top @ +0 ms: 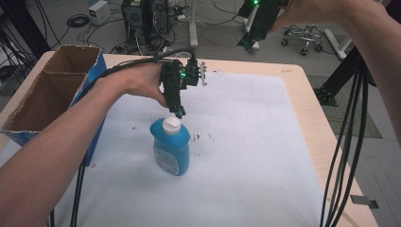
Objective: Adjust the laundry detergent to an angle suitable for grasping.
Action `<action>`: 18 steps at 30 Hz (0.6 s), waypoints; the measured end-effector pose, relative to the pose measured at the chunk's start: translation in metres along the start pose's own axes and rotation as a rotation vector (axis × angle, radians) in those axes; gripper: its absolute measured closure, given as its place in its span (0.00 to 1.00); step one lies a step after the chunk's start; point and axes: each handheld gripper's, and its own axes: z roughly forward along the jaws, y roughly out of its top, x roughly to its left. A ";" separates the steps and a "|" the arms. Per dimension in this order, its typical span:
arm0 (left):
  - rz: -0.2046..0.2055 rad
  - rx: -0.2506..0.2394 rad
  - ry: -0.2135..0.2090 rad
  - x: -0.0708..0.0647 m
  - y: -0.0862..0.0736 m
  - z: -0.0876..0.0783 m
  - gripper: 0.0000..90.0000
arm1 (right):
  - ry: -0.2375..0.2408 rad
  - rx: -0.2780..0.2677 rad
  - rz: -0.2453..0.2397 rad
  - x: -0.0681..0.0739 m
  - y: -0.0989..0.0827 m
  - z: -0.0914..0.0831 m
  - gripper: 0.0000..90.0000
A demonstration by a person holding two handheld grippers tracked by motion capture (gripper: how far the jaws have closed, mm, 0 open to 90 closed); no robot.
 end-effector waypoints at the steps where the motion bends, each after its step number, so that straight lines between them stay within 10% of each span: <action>1: 0.000 -0.001 -0.001 0.000 -0.001 -0.001 0.17 | 0.000 -0.001 -0.002 0.000 0.000 0.001 0.13; 18: -0.029 0.009 0.028 -0.008 0.001 -0.017 0.17 | -0.009 0.028 -0.036 0.011 0.004 -0.004 0.13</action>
